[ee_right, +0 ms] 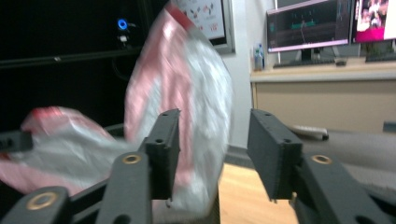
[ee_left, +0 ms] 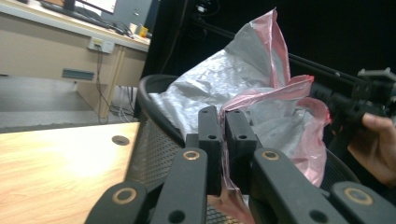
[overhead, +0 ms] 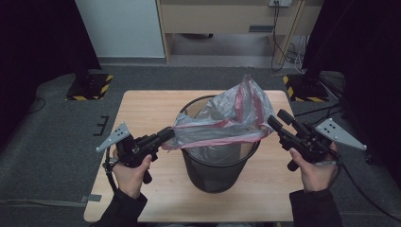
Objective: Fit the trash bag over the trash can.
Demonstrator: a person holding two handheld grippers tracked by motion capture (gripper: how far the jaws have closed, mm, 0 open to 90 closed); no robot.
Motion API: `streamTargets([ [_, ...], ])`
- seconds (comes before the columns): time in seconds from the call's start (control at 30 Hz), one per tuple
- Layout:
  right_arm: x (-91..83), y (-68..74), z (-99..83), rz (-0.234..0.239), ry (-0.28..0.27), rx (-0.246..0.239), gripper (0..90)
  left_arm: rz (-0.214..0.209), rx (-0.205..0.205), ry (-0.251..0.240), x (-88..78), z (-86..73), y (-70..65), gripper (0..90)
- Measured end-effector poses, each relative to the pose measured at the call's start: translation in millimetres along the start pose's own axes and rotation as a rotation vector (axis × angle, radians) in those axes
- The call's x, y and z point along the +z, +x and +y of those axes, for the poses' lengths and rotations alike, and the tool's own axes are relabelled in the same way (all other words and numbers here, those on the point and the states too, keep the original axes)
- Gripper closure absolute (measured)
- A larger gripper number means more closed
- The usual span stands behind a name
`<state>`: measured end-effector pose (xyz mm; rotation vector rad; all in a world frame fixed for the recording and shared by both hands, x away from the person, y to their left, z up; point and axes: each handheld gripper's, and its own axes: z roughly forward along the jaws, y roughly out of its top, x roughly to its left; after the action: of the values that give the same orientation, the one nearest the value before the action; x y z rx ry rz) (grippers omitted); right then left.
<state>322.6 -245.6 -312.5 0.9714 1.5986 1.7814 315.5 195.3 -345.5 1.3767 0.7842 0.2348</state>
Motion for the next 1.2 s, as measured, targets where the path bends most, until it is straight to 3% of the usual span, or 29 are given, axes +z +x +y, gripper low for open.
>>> streamTargets([
  [0.1, -2.0, 7.8, 8.6, 0.012, -0.02, -0.008, 46.9, -0.005, 0.008, 0.001, 0.7, -0.6, -3.9, 86.7],
  [0.2, 0.7, 15.7, 10.0, 0.041, -0.006, -0.008, 43.1, 0.004, 0.02, 0.0, 1.4, -1.7, -7.0, 86.7],
  [0.33, 11.1, 24.2, 2.6, 0.061, 0.082, -0.032, 40.3, 0.018, 0.034, -0.004, 1.1, -2.1, -8.0, 86.5],
  [0.43, 16.3, 22.1, -6.9, 0.022, 0.185, -0.067, 48.4, 0.026, 0.036, -0.007, 0.2, -2.1, -6.4, 86.4],
  [0.5, 17.2, 17.5, -14.2, 0.014, 0.224, -0.065, 62.0, 0.031, 0.035, -0.009, -0.1, -1.9, -5.3, 85.8],
  [0.6, 15.6, 13.5, -19.2, 0.019, 0.212, -0.065, 79.6, 0.033, 0.036, -0.022, 0.0, -1.0, -4.6, 80.0],
  [0.67, 14.5, 13.5, -17.7, 0.042, 0.202, -0.071, 86.1, 0.042, 0.053, -0.033, 0.3, 0.3, -5.4, 74.2],
  [0.9, 13.2, 14.3, -13.9, 0.05, 0.18, -0.119, 88.2, 0.044, 0.114, -0.037, 3.6, 10.9, -8.3, 48.8],
  [1.2, 13.5, 15.6, -11.4, 0.062, 0.159, -0.12, 88.2, 0.003, 0.178, -0.012, 14.4, 19.3, -16.6, 41.3],
])
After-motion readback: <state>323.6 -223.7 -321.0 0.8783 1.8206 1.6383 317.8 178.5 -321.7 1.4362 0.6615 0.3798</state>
